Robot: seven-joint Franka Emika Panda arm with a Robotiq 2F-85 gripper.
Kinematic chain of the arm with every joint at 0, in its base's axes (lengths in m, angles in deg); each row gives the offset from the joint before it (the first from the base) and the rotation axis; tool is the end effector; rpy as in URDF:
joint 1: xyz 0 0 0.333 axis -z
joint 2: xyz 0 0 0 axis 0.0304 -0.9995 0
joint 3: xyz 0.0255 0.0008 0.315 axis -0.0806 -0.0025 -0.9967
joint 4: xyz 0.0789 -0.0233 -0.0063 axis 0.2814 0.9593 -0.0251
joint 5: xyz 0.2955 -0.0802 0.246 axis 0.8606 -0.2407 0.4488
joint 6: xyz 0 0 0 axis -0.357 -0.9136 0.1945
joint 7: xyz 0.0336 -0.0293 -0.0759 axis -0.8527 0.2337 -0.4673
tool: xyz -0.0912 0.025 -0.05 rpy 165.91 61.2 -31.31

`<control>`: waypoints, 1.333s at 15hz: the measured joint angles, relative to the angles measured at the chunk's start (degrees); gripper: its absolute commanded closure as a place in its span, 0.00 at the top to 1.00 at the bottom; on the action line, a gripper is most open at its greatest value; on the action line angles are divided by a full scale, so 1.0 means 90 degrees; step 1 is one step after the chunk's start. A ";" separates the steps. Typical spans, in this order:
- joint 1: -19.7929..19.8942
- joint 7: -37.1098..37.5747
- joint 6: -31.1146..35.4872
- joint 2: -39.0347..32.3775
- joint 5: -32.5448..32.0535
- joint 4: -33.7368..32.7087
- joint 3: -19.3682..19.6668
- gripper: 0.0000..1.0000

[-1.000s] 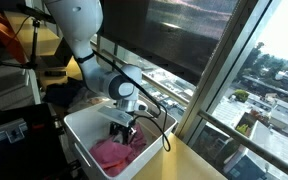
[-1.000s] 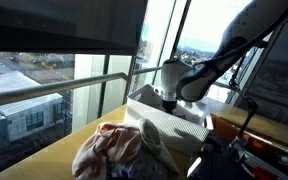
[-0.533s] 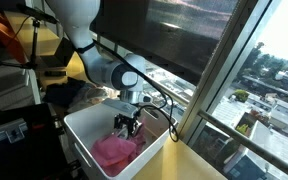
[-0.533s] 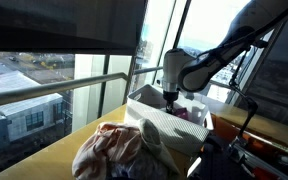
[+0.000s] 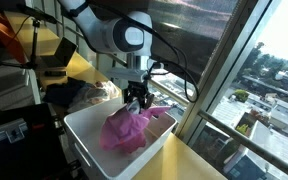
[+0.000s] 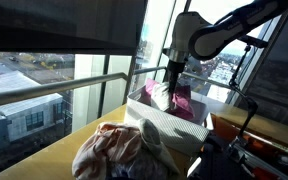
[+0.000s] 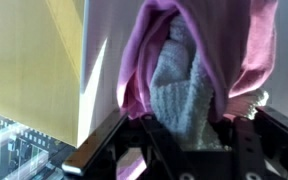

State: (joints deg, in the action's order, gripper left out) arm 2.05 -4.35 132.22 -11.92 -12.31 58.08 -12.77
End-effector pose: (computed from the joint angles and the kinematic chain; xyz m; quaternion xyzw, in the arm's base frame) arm 0.5897 -0.0639 0.3024 0.9720 0.1725 -0.0229 0.1578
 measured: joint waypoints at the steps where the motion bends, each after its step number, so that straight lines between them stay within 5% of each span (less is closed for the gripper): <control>1: -0.0042 0.0000 -0.0114 0.0207 -0.0005 -0.0003 -0.0021 0.04; 9: -0.0753 0.0367 -0.0960 0.1322 -0.0045 -0.0066 -0.0879 0.04; 20: -0.1550 0.0738 -0.1499 0.1139 -0.0223 -0.0603 -0.1776 0.04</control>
State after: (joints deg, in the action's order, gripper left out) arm -11.90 2.29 118.73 -1.67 -14.31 52.65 -28.76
